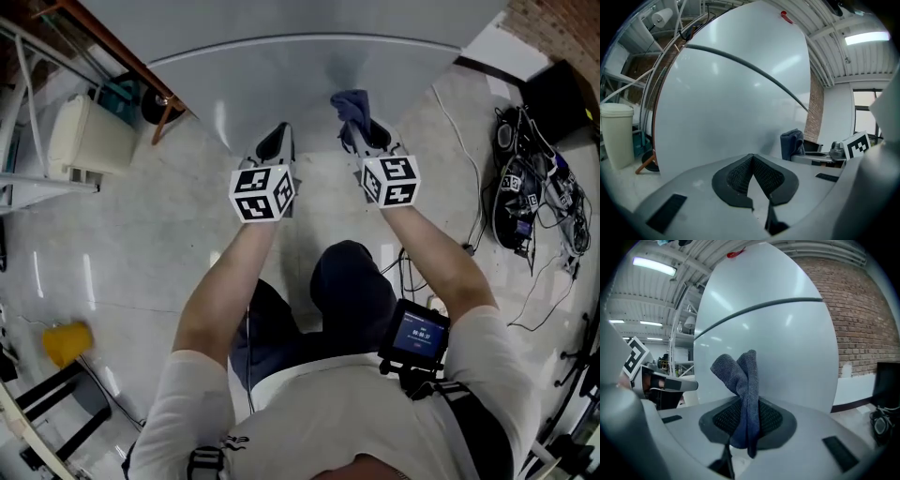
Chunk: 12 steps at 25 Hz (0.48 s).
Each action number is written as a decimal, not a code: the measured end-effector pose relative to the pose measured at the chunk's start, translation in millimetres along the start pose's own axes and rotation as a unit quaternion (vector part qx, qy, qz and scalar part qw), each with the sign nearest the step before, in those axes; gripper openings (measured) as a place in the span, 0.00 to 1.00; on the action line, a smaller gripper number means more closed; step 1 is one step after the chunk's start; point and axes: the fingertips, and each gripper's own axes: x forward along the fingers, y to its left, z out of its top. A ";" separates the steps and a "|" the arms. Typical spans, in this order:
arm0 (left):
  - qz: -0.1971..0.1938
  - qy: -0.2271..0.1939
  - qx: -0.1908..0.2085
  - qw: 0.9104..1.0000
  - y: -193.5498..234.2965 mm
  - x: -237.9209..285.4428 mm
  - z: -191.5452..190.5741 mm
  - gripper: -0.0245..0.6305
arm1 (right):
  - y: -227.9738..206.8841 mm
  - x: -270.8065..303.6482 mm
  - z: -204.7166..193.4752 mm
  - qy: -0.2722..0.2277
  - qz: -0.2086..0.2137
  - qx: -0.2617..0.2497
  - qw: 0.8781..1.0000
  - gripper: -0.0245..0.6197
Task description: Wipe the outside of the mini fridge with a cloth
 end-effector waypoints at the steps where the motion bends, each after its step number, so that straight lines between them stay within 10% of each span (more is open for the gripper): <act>1: 0.002 0.002 -0.002 1.000 -1.0 -6.5 12.9 0.04 | 5.6 -5.3 12.6 0.005 0.003 0.000 1.000 0.16; 12: 0.016 0.004 -0.015 1.000 -48.5 -95.5 197.5 0.04 | 32.1 -94.0 214.3 0.021 0.013 -0.019 1.000 0.16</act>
